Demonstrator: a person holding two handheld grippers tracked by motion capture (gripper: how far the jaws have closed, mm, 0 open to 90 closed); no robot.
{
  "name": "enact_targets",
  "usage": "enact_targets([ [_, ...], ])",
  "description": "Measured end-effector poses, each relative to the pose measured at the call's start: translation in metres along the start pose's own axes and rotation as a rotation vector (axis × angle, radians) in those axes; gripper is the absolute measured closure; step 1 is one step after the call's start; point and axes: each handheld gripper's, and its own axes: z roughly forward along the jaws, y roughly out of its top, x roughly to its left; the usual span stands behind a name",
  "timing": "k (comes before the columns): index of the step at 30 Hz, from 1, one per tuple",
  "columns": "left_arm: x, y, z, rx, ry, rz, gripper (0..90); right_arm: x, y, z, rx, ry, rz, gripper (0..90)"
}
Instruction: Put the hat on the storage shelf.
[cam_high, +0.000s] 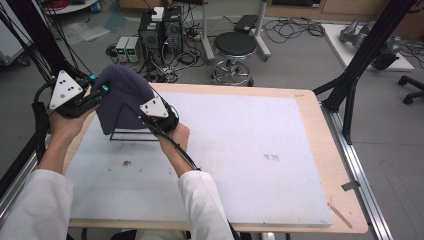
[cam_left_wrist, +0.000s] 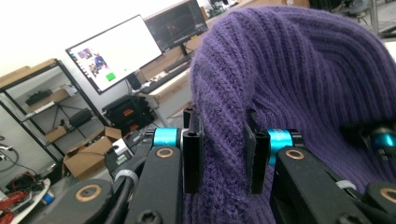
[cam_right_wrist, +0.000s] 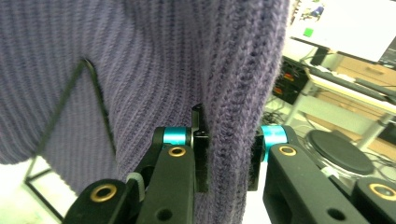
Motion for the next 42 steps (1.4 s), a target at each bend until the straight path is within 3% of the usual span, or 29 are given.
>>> enact_targets([
  [5, -0.003, -0.018, 0.001, 0.019, -0.007, -0.024, 74.6, -0.006, -0.005, -0.001, 0.015, -0.022, -0.004, 80.0],
  [9, -0.001, -0.029, 0.000, 0.028, 0.002, -0.045, 74.8, -0.004, -0.010, -0.001, 0.020, 0.005, -0.006, 80.0],
  [16, 0.001, -0.033, -0.004, 0.055, 0.014, -0.032, 75.0, 0.006, -0.016, 0.005, 0.042, 0.048, -0.014, 79.4],
  [21, 0.001, -0.036, -0.005, 0.069, 0.012, -0.023, 75.0, 0.010, -0.019, 0.007, 0.053, 0.049, -0.030, 79.1],
  [27, 0.001, -0.038, -0.005, 0.071, 0.002, -0.047, 74.0, 0.009, -0.023, 0.009, 0.069, 0.070, 0.015, 76.3],
  [33, 0.004, -0.039, -0.007, 0.065, -0.004, -0.105, 63.5, -0.002, -0.023, 0.009, 0.089, 0.176, 0.116, 57.2],
  [36, 0.004, -0.042, -0.007, 0.055, 0.001, -0.129, 58.4, -0.007, -0.025, 0.011, 0.112, 0.221, 0.158, 42.0],
  [40, 0.002, -0.044, -0.006, 0.043, 0.008, -0.151, 46.4, -0.010, -0.026, 0.012, 0.129, 0.243, 0.189, 30.2],
  [42, 0.001, -0.044, -0.005, 0.039, 0.005, -0.157, 44.6, -0.010, -0.026, 0.011, 0.123, 0.253, 0.198, 28.1],
])
